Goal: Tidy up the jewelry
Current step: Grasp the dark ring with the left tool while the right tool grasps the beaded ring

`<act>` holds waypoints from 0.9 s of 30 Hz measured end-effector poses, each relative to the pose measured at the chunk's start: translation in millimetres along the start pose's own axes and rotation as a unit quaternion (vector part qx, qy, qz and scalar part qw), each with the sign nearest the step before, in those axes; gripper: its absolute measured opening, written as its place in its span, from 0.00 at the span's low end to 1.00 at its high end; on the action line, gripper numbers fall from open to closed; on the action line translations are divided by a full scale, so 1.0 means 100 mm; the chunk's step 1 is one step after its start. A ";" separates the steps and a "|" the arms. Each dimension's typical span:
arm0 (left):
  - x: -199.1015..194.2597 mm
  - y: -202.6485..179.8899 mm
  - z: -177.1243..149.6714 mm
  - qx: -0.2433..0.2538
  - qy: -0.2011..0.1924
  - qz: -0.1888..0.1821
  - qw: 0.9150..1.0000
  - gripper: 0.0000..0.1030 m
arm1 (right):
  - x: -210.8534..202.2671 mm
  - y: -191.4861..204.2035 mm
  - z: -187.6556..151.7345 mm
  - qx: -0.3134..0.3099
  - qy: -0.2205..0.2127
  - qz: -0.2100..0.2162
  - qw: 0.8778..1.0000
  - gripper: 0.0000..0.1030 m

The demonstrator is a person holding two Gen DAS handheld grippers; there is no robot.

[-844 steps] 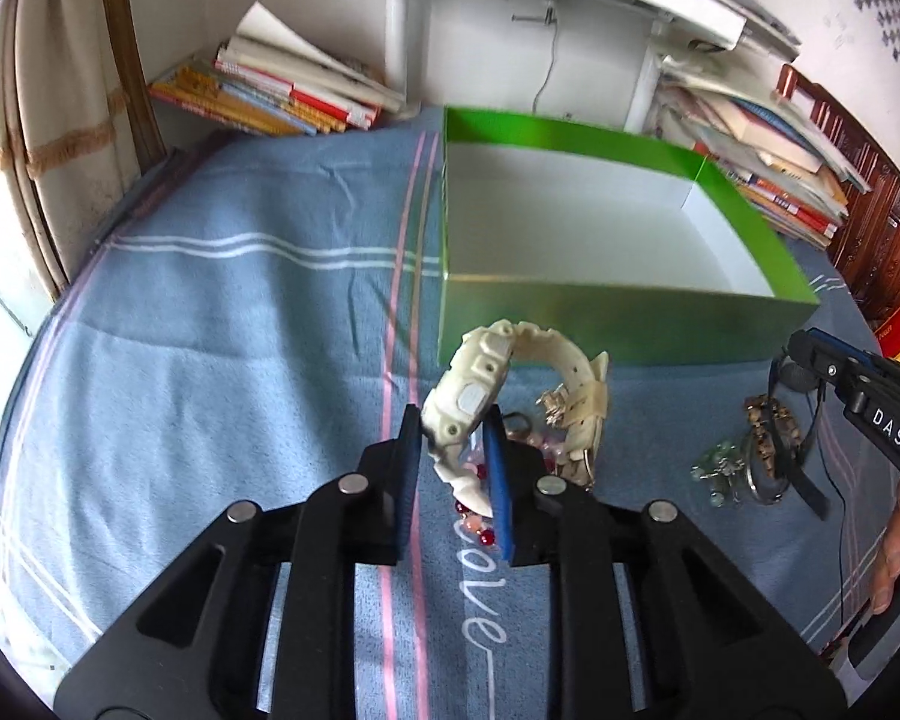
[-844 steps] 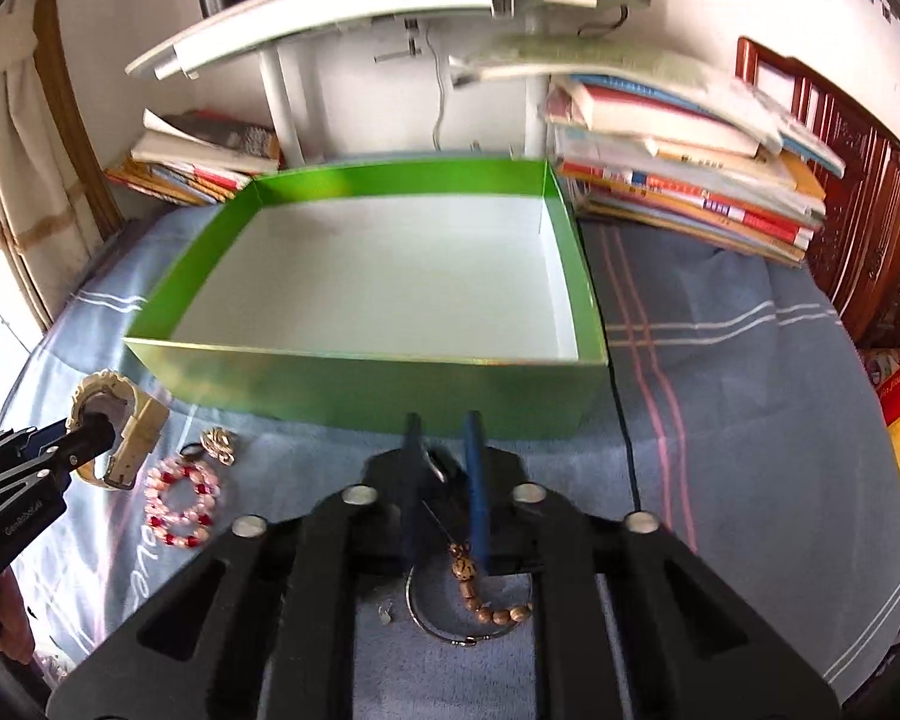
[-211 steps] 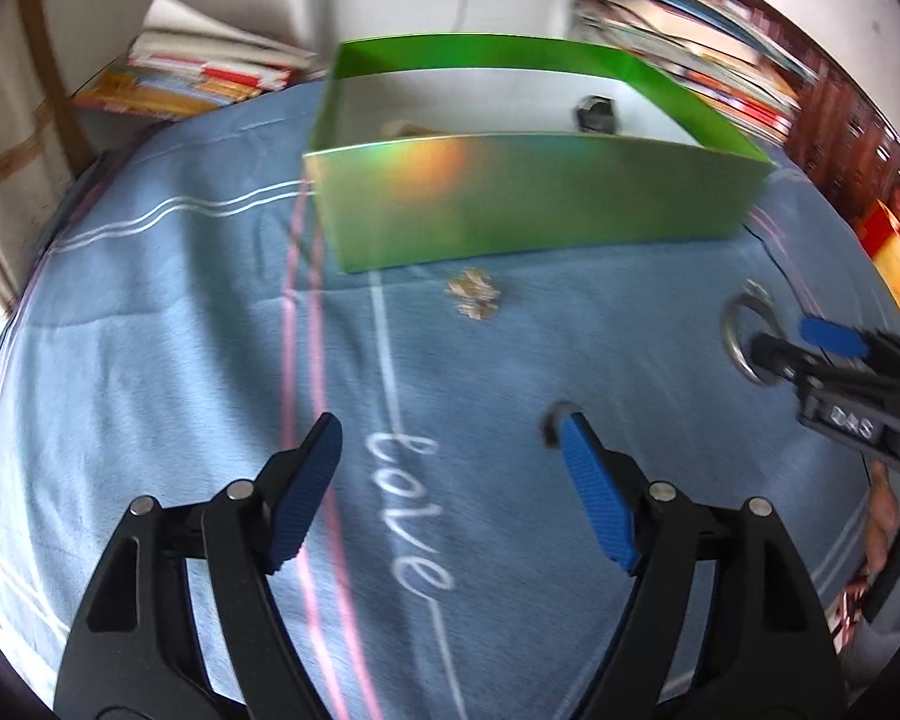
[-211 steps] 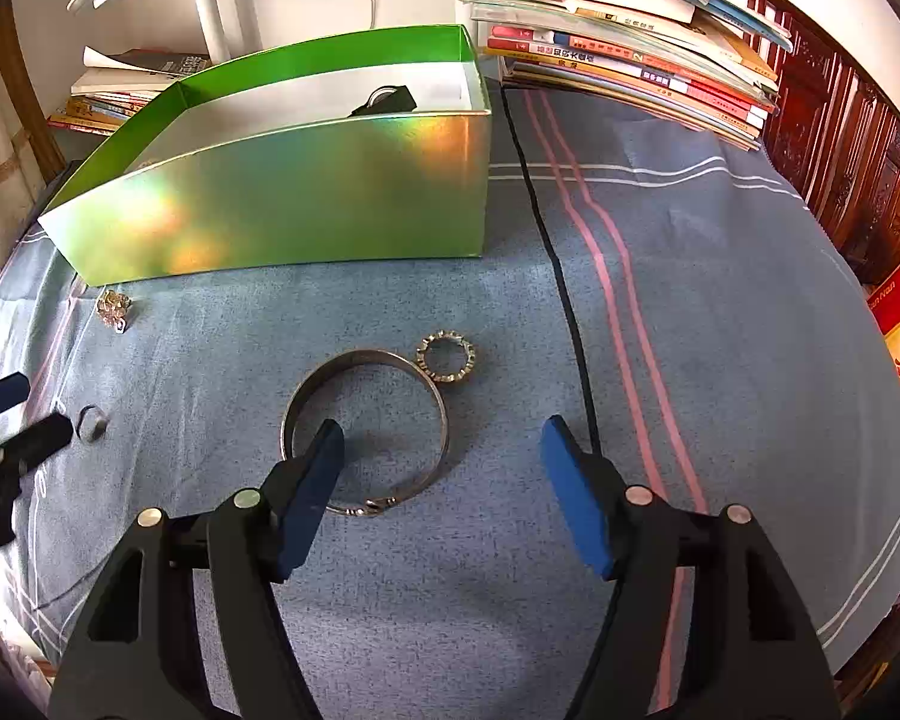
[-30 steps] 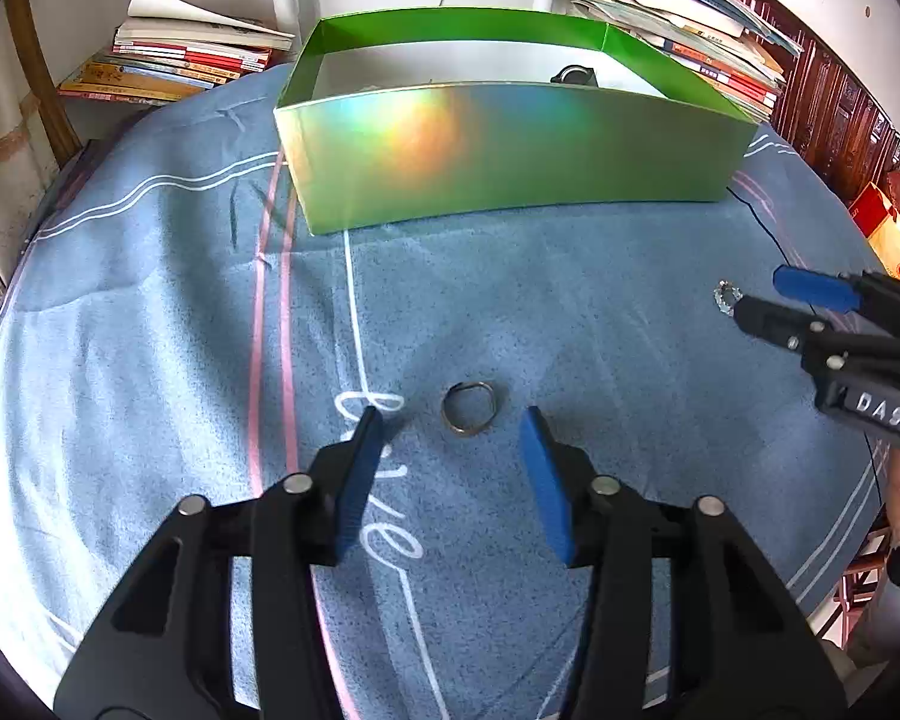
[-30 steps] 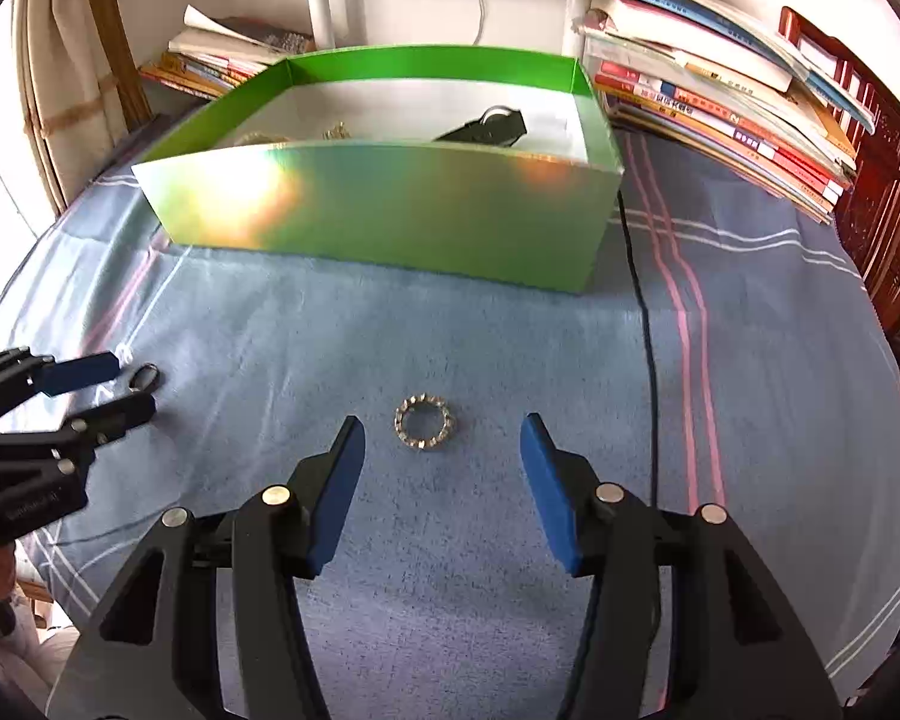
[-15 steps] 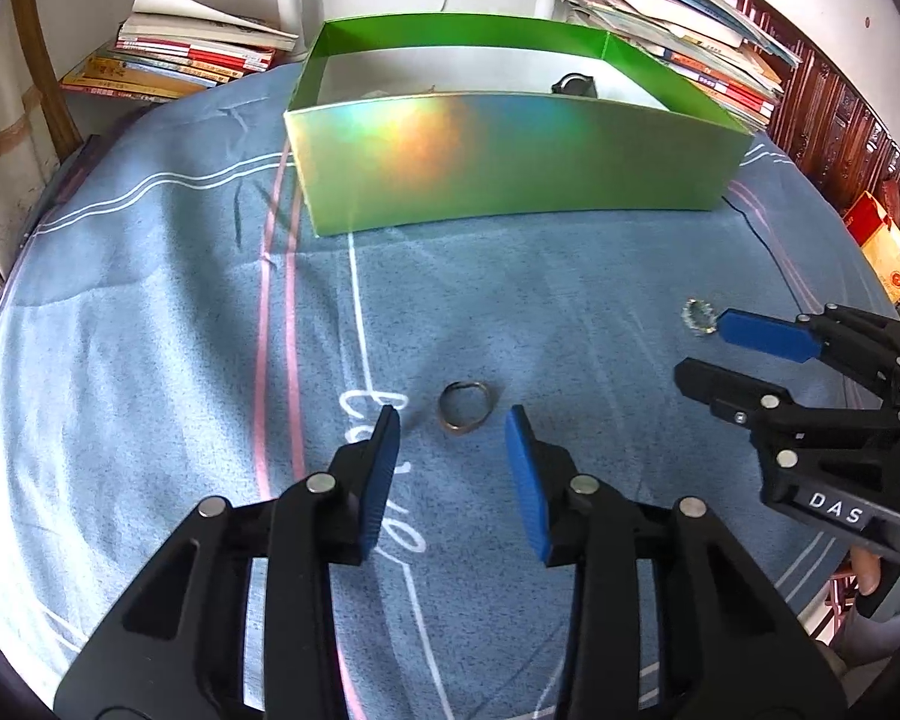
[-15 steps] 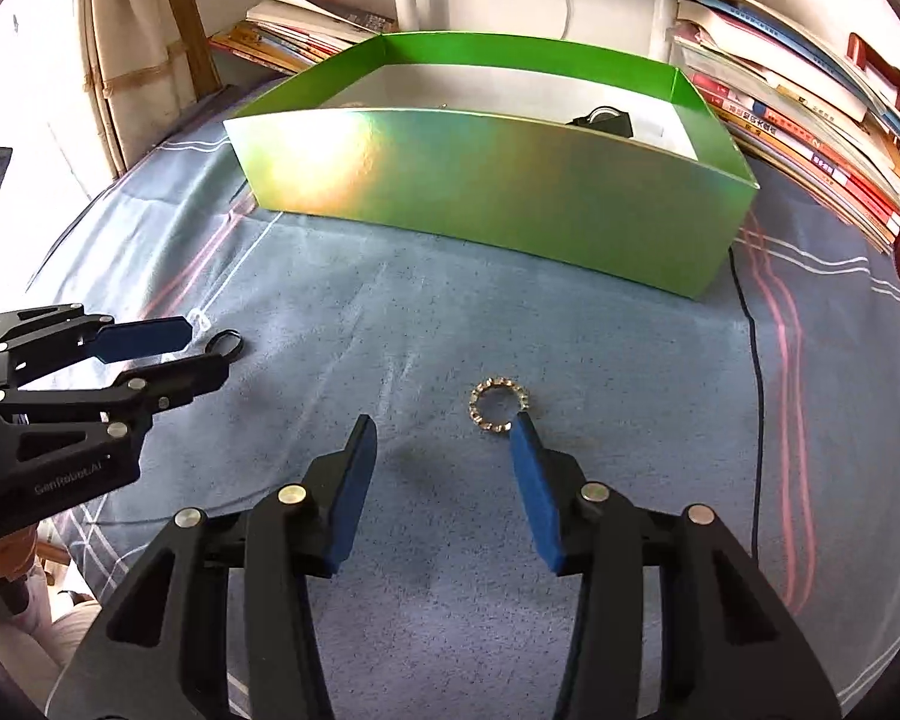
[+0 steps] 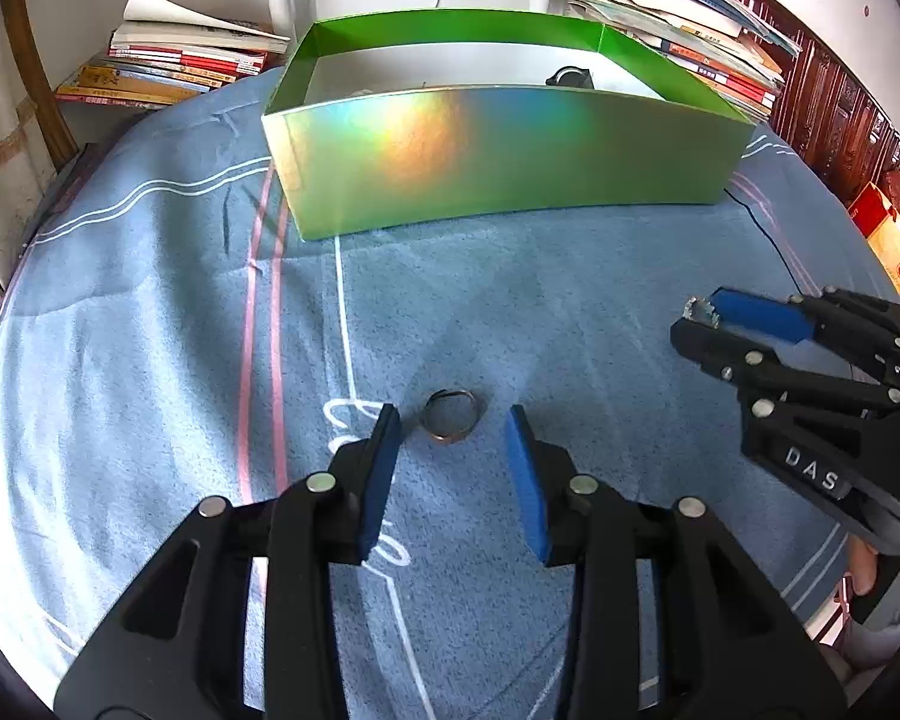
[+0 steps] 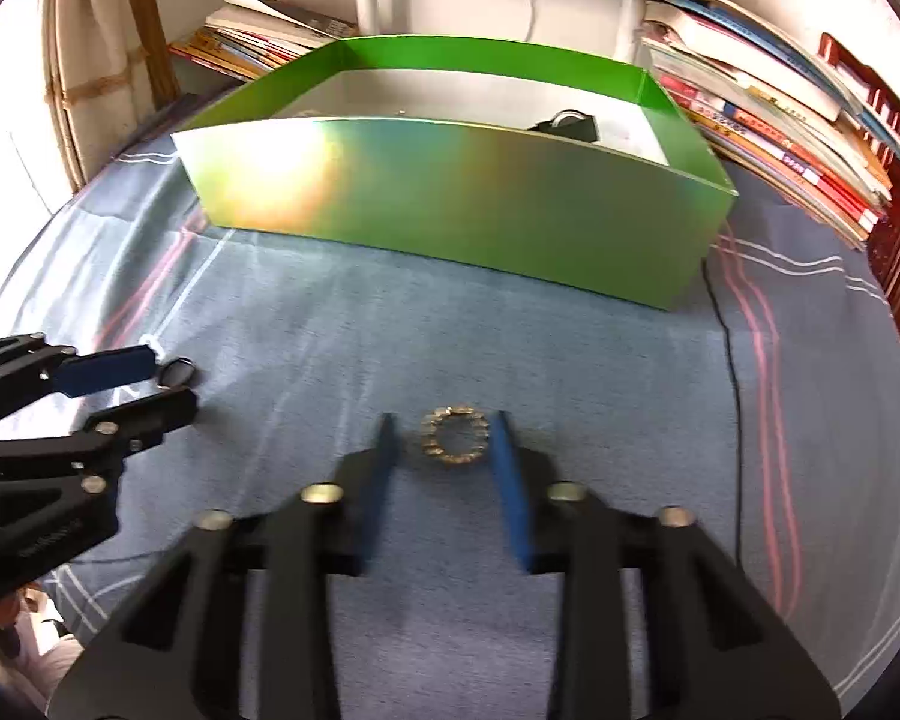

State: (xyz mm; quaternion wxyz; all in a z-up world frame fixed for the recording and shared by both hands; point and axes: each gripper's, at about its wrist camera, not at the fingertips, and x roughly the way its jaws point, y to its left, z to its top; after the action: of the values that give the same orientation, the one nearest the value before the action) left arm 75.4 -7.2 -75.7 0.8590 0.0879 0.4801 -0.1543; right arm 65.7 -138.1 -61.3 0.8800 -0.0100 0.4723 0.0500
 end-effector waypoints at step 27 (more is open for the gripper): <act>0.00 0.13 -0.01 -0.027 -0.013 0.022 0.999 0.26 | -0.01 -0.16 -0.04 0.035 -0.013 -0.022 0.999 0.25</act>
State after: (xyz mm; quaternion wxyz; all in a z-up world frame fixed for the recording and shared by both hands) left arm 79.4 5.6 -76.0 0.8707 0.0735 0.4705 -0.1232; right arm 64.0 -153.9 -63.2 0.8868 0.0112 0.4618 0.0143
